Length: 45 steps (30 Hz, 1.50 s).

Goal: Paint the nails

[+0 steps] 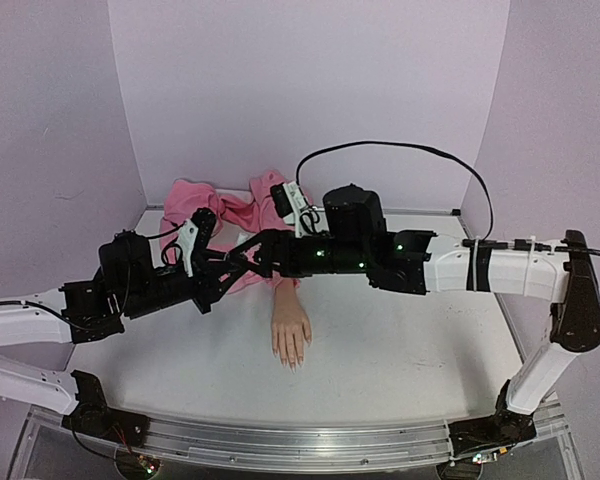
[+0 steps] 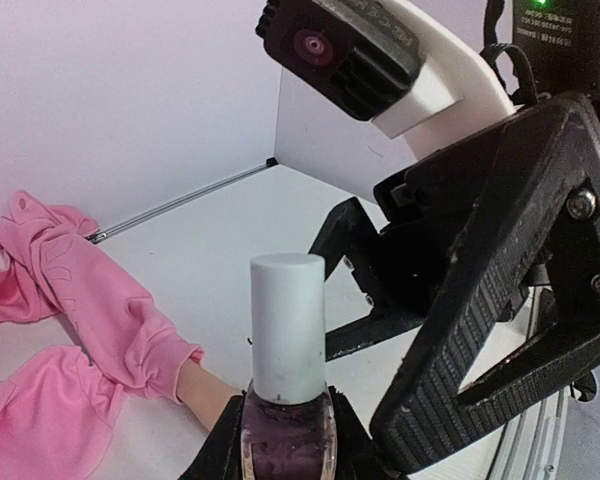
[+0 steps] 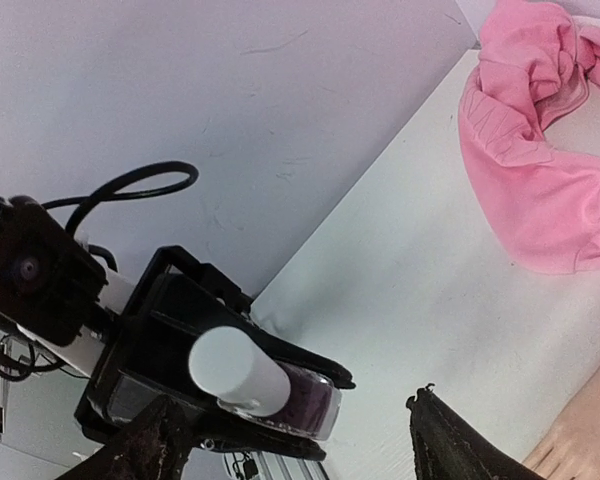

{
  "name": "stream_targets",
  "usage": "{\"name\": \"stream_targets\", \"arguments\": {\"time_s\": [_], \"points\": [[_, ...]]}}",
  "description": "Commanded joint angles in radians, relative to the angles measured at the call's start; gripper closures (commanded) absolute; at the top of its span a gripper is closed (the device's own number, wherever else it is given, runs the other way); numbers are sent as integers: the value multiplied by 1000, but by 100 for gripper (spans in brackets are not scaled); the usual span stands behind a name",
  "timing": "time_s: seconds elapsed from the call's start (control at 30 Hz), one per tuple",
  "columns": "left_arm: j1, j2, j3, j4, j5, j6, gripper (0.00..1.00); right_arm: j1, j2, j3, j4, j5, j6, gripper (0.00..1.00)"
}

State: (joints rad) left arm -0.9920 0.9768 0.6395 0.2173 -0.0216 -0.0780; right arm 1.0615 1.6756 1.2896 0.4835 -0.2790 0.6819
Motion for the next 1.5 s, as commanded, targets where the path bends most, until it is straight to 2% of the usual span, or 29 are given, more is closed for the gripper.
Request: {"name": "stream_targets", "arguments": {"time_s": [0.0,0.13,0.2,0.4,0.53,0.57,0.67,0.77,0.83,0.87,0.97,1.03,1.13,1.2,1.23,1.33,1.47], "points": [[-17,17,32,46,-65,1,100,5,15,89,45,75,28,24],[-19,31,37,41,-74,-2,100,5,39,113,42,71,33,27],[-19,37,40,39,-73,-2,100,5,50,124,40,67,34,33],[-19,40,46,37,-69,-10,100,5,74,150,40,40,25,69],[-16,30,45,37,-6,-48,100,3,70,145,41,13,-11,99],[-9,23,45,39,50,-59,100,1,64,144,42,-11,-34,100],[39,-1,53,46,289,-107,100,-4,47,134,74,-204,-178,100],[92,-17,66,75,576,-148,100,-3,21,77,162,-583,-324,100],[97,-22,79,82,684,-162,100,5,8,41,217,-768,-358,100],[98,-24,84,84,707,-171,100,11,1,30,223,-781,-365,100],[98,-32,90,85,676,-180,100,22,3,27,220,-733,-356,99],[98,-41,80,85,622,-161,100,21,-1,25,219,-667,-335,90],[98,-54,49,81,526,-96,100,22,-33,34,122,-447,-309,68],[98,-60,27,61,488,-30,100,13,-48,75,-35,-285,-302,40],[98,-59,14,53,466,0,100,2,-46,114,-121,-243,-296,34],[94,-43,-16,30,411,73,100,-50,-40,145,-274,-206,-234,26],[93,-22,-21,19,379,139,100,-85,-29,173,-363,-227,-180,25]]}}
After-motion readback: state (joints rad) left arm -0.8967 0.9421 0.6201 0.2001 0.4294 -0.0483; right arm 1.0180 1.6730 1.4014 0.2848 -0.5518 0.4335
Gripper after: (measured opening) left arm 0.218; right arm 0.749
